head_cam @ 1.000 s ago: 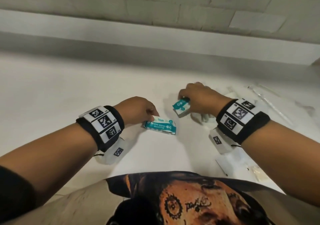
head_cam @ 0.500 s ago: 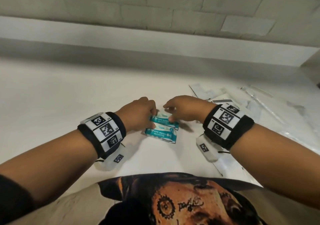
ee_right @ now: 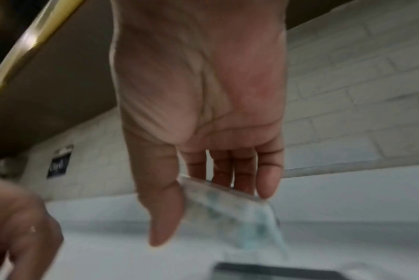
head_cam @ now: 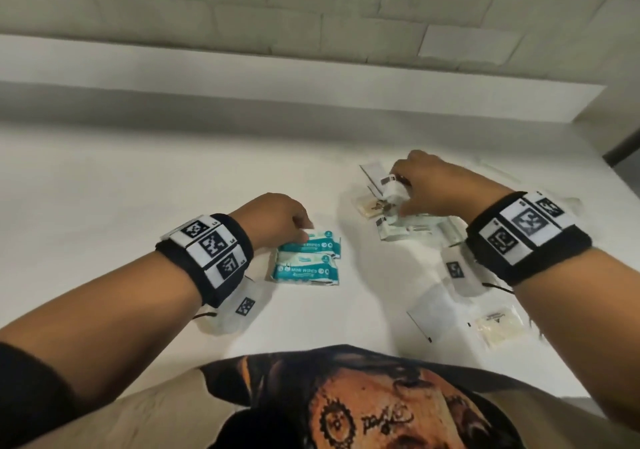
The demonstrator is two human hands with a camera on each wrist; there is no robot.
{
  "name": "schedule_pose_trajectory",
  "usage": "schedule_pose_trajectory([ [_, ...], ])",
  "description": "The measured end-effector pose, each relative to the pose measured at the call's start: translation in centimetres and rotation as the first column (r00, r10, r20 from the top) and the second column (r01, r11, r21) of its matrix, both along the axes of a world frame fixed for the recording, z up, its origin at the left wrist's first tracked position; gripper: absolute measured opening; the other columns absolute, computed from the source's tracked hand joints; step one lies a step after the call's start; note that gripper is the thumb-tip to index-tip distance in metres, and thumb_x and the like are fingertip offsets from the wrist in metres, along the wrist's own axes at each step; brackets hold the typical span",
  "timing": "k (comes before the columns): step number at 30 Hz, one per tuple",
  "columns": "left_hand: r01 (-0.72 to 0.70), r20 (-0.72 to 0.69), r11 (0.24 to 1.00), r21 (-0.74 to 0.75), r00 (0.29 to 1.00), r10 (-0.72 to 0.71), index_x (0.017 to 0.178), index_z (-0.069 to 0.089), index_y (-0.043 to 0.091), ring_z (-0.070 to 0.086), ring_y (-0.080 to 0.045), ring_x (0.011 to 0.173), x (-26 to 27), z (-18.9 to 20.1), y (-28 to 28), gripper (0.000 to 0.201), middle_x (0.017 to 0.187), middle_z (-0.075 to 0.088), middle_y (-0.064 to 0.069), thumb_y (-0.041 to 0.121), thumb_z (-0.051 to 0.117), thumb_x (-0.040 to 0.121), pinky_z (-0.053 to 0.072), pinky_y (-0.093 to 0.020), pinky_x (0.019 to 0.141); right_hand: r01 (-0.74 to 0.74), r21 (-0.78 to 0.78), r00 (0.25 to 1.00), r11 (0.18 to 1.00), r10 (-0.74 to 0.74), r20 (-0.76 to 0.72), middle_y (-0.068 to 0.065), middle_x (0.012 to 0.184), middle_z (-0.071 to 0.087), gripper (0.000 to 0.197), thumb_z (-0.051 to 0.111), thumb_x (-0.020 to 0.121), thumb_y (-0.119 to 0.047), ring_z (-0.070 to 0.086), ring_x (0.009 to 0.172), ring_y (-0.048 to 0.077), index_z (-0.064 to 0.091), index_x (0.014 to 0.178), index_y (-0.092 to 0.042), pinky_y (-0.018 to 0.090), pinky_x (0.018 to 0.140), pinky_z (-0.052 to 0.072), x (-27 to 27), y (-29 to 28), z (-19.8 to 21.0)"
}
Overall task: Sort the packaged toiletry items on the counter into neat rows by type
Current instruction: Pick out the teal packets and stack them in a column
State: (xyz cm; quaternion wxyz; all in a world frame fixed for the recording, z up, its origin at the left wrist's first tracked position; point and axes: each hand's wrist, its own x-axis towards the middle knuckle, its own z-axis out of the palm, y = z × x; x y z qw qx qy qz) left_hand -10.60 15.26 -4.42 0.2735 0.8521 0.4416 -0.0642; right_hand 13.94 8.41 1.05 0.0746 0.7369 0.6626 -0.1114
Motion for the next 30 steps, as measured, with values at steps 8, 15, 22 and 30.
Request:
schedule_pose_trajectory([
  [8,-0.276,0.022,0.959,0.066,0.961,0.275,0.091,0.050,0.026,0.052,-0.011,0.080,-1.5,-0.6,0.4,0.042,0.082,0.050,0.015,0.045,0.080,0.069,0.039,-0.028,0.063,-0.103,-0.240,0.910,0.965,-0.006,-0.415,-0.003,0.115,0.064,0.037,0.063,0.087,-0.009,0.062,0.097,0.016,0.060,0.121,-0.021,0.032,0.086,0.052,-7.8,4.8,-1.0],
  [15,-0.258,0.004,0.966,0.027,0.966,0.258,0.093,0.049,0.026,0.053,-0.011,0.080,-1.8,-0.5,0.6,0.044,0.087,0.053,0.011,0.048,0.079,0.069,0.041,-0.029,0.064,-0.013,-0.274,0.996,0.962,-0.011,-0.086,0.004,0.110,0.067,0.037,0.072,0.083,-0.027,0.063,0.094,0.022,0.062,0.115,-0.011,0.033,0.084,0.053,-8.7,7.1,-1.6],
  [22,-0.180,-0.044,0.979,0.094,0.982,0.185,0.087,0.048,0.026,0.056,-0.014,0.085,-1.3,0.1,0.8,0.043,0.098,0.056,0.006,0.048,0.080,0.068,0.043,-0.029,0.066,-0.019,-0.303,0.968,0.953,-0.058,-0.243,0.002,0.093,0.069,0.021,0.074,0.081,-0.021,0.062,0.071,0.014,0.063,0.098,-0.015,0.026,0.059,0.052,-8.3,6.7,-2.8],
  [30,-0.064,0.010,0.994,0.090,0.998,0.063,0.117,0.055,0.029,0.053,-0.013,0.096,-0.6,0.4,1.0,0.045,0.116,0.053,0.005,0.036,0.074,0.078,0.039,-0.027,0.076,0.114,-0.291,0.993,0.950,-0.109,0.034,-0.006,0.119,0.049,0.068,0.086,0.062,-0.040,0.054,0.102,0.021,0.049,0.120,-0.034,0.038,0.086,0.047,1.0,3.2,0.9],
])
